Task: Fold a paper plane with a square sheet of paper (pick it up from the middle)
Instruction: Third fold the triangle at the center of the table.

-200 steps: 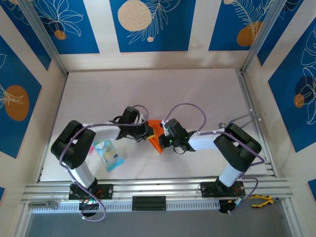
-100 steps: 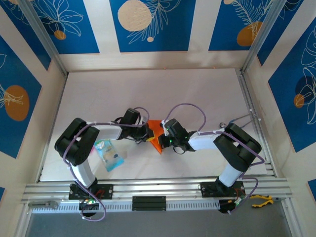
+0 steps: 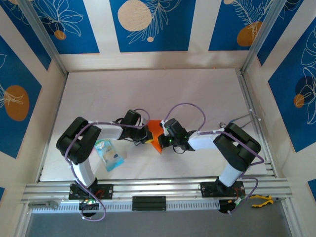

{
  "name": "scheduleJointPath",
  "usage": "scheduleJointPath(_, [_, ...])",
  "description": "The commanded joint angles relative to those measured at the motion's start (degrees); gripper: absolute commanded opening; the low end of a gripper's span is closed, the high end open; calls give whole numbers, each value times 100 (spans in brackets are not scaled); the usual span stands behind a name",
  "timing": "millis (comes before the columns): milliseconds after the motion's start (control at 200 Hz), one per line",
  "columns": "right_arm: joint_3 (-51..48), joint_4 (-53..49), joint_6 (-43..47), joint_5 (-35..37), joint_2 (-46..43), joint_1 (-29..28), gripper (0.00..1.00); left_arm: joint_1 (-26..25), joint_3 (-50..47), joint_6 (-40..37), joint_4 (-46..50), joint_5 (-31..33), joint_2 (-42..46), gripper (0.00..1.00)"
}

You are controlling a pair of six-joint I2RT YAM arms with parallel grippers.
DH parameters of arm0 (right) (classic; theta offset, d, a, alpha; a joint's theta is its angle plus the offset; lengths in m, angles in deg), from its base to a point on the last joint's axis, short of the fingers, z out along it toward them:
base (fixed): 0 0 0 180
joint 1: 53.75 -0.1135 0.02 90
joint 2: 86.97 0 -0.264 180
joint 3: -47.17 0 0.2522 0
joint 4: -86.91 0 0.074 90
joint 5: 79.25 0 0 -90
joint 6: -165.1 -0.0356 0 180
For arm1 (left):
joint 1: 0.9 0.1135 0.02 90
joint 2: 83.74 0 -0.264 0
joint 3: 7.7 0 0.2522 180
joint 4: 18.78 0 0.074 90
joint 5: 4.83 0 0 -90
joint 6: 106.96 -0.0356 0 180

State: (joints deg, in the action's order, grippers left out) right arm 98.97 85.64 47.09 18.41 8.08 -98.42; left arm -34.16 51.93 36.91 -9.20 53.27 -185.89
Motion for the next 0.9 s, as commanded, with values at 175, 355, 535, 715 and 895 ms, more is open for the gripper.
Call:
scheduleJointPath(175, [188, -879, -604, -376, -799, 288, 36, -49, 37, -64, 243, 217, -150, 0])
scheduleJointPath(355, [240, -1409, -1499, -1315, -1331, 493, 32, -41, 27, -28, 227, 266, -130, 0])
scheduleJointPath(535, [228, -1451, -2400, -1699, -1245, 239, 12, -47, 19, -23, 186, 239, -129, 0])
scheduleJointPath(715, [403, -1355, -2717, -1649, -703, -120, 4, -49, -9, -26, 156, 228, -131, 0])
scheduleJointPath(895, [856, -1654, -2710, -1486, -217, -316, 3, -47, -16, -32, 142, 219, -139, 0])
